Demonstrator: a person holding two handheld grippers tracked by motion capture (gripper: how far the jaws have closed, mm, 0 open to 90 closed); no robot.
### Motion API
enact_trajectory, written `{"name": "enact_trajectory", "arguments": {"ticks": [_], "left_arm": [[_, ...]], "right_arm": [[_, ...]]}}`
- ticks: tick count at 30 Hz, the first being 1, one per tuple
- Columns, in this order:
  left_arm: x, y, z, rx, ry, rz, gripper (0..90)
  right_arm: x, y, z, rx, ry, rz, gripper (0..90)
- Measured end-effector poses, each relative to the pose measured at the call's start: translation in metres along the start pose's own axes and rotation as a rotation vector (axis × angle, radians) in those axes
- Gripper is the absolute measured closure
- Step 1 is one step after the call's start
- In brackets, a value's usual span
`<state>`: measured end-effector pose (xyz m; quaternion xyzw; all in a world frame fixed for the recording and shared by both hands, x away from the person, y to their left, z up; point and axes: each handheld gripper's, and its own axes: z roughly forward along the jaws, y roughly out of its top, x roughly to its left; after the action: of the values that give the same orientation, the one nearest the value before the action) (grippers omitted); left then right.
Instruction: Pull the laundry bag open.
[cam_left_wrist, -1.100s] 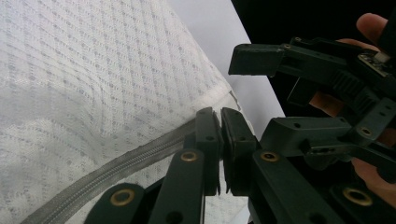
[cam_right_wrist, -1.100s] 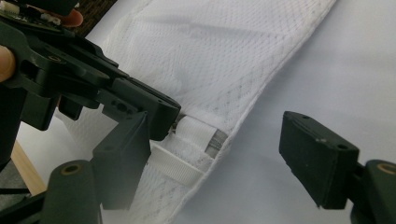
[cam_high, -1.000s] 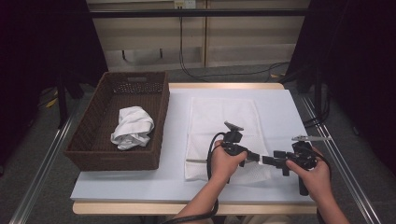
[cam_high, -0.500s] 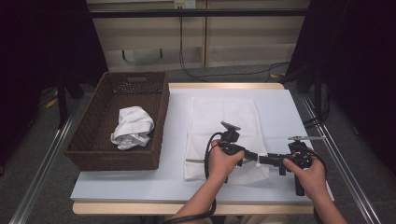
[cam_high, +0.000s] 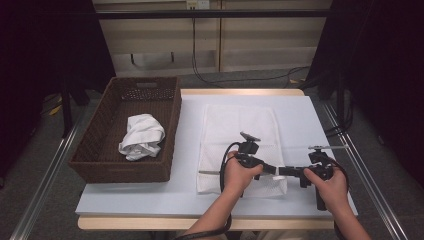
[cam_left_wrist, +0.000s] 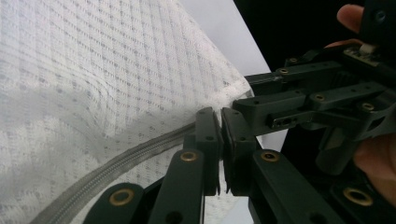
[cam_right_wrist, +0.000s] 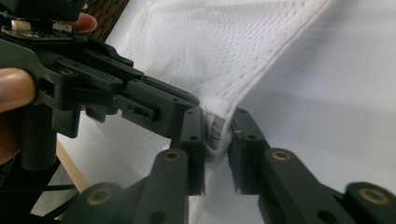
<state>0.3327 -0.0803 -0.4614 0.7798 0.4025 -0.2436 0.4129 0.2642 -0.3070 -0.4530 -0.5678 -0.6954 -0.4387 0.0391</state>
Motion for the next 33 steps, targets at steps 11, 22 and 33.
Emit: {"name": "enact_trajectory", "arguments": {"ticks": [11,22,33], "left_arm": [[-0.0029,-0.0011,-0.0016,-0.01,0.018,0.073,85.5],[-0.0059,0.001,-0.0012,0.001,0.046,0.065,82.4],[-0.0082,0.0026,-0.0038,0.011,0.038,0.05,86.3]], "right_arm": [[0.0027,-0.0001,-0.0015,-0.014,0.009,0.003,85.3],[0.0054,-0.0005,-0.0004,0.0,0.01,0.001,85.9],[0.0059,-0.0006,-0.0024,-0.002,0.008,0.003,86.1]]}}
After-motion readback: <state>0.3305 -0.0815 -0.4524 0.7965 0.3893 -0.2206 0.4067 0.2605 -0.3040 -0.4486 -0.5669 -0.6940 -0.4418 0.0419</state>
